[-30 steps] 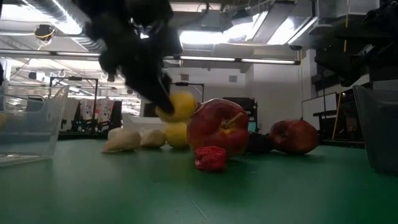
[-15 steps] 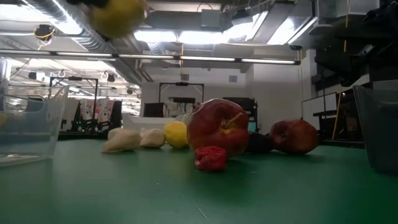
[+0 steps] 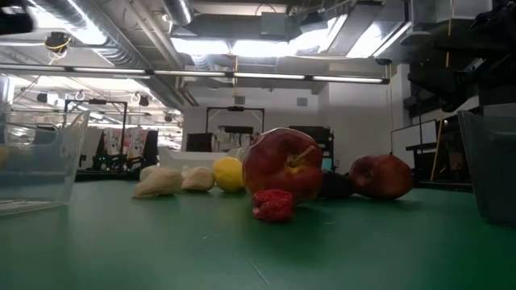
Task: Sort produce into baskets
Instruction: Put the lemon into the transparent bin
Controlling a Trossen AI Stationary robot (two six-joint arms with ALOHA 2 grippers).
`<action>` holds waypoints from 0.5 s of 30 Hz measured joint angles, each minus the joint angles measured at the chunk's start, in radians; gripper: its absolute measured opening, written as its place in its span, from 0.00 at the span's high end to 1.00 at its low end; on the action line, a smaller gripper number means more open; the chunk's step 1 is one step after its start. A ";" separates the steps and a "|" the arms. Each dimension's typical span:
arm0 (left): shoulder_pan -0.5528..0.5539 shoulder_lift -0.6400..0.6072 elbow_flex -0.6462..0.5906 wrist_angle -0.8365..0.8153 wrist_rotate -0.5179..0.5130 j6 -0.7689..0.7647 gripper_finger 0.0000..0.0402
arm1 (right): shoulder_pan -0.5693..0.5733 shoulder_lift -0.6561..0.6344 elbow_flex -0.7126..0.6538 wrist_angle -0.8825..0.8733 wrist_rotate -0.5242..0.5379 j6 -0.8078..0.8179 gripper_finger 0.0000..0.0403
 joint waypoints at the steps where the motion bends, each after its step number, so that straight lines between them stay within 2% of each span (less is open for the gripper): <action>1: -0.013 0.000 0.000 -0.021 0.000 -0.024 0.50 | 0.000 0.000 0.000 0.000 0.000 0.000 0.20; 8: -0.052 0.001 0.000 -0.126 -0.001 -0.140 0.50 | 0.000 0.000 0.000 0.000 0.000 0.000 0.20; 15: -0.043 0.001 0.000 -0.111 -0.003 -0.158 0.38 | 0.000 0.000 0.000 0.000 -0.001 -0.001 0.20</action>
